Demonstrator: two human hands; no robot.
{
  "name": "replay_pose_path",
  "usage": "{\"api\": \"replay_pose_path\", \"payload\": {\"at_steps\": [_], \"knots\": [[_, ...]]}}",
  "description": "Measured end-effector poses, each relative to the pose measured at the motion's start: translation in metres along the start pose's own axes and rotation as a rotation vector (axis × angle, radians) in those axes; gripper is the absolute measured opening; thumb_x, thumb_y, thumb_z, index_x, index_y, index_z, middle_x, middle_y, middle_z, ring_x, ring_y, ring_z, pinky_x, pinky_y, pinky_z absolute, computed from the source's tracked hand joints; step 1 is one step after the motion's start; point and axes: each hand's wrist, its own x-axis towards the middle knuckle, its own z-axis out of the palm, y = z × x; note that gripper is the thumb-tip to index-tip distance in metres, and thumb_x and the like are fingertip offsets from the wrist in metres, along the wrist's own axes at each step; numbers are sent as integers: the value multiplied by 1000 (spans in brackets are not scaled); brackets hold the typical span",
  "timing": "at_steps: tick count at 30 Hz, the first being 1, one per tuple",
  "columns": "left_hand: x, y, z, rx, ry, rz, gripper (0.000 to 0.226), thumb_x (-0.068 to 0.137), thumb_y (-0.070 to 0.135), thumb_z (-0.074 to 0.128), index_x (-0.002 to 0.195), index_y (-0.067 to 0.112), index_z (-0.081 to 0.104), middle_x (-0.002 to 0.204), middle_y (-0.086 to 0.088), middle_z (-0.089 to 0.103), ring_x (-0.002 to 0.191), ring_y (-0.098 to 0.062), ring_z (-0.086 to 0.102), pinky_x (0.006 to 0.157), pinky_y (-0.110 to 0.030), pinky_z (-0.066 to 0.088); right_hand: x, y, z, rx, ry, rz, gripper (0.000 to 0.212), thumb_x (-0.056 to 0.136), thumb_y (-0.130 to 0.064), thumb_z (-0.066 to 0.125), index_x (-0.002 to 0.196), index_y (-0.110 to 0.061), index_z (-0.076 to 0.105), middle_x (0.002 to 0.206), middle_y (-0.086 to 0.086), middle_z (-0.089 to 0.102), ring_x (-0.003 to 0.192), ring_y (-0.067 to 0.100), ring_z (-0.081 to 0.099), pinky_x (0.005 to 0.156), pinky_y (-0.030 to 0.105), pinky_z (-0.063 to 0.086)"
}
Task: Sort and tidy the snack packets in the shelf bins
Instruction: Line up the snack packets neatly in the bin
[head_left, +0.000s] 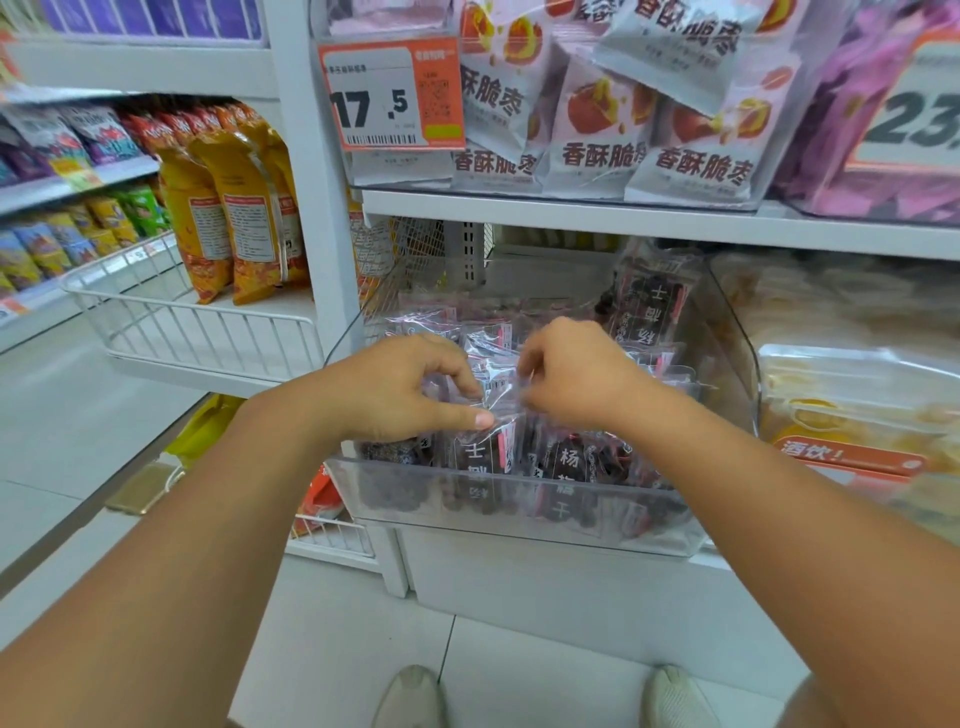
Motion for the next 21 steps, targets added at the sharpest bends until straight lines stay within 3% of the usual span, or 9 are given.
{"api": "replay_pose_path", "payload": {"at_steps": [3,5,7,12,16,18,20,21], "knots": [[-3,3,-2,40,-40,-53,61,58,78,61,105,40,69,123,17,62,115,-6,58,106,-38,45,7,-10,2,-123,-200,49,22,75,-17,85,87,-8,69,84,6,71,77,25,69,74,37,60],[-4,5,-2,69,-57,-71,65,56,80,58,107,41,67,123,15,62,111,-7,60,104,-39,47,11,-12,2,-138,-164,29,11,79,-8,80,80,-8,69,76,6,69,71,26,69,69,36,60],[-7,8,-3,71,-62,-75,62,59,77,59,108,41,67,125,14,61,114,-9,59,104,-40,47,13,-10,2,-102,-83,5,16,80,-1,76,70,-12,70,71,4,69,66,24,68,66,36,60],[-8,12,5,152,-19,-4,35,74,52,80,104,36,72,159,5,28,145,-12,29,114,-29,28,5,-6,7,124,127,-69,33,80,-4,79,59,-24,63,72,-1,67,65,13,64,64,28,51],[-7,16,15,156,-35,-56,36,76,44,82,108,33,70,161,1,28,148,-16,27,117,-33,27,4,-10,5,45,61,-146,36,78,-2,78,56,-25,62,72,2,67,70,21,67,70,37,58],[-9,18,14,179,-63,-64,33,80,45,78,109,35,65,165,6,20,150,-17,24,119,-35,25,3,-7,0,8,-10,-146,31,79,0,75,62,-24,68,77,2,70,73,21,69,72,37,60],[-10,19,12,232,-100,-66,33,85,48,73,112,35,59,164,8,23,147,-17,32,116,-35,30,-2,1,-7,17,-77,-167,19,84,-1,71,85,-19,77,91,-1,74,72,3,67,68,22,56],[-11,20,11,244,-110,-74,34,86,50,70,114,35,57,159,6,35,139,-18,42,110,-36,36,-6,6,-12,28,-88,-166,23,86,-1,67,99,-18,78,97,-4,74,69,-6,63,64,12,50]]}}
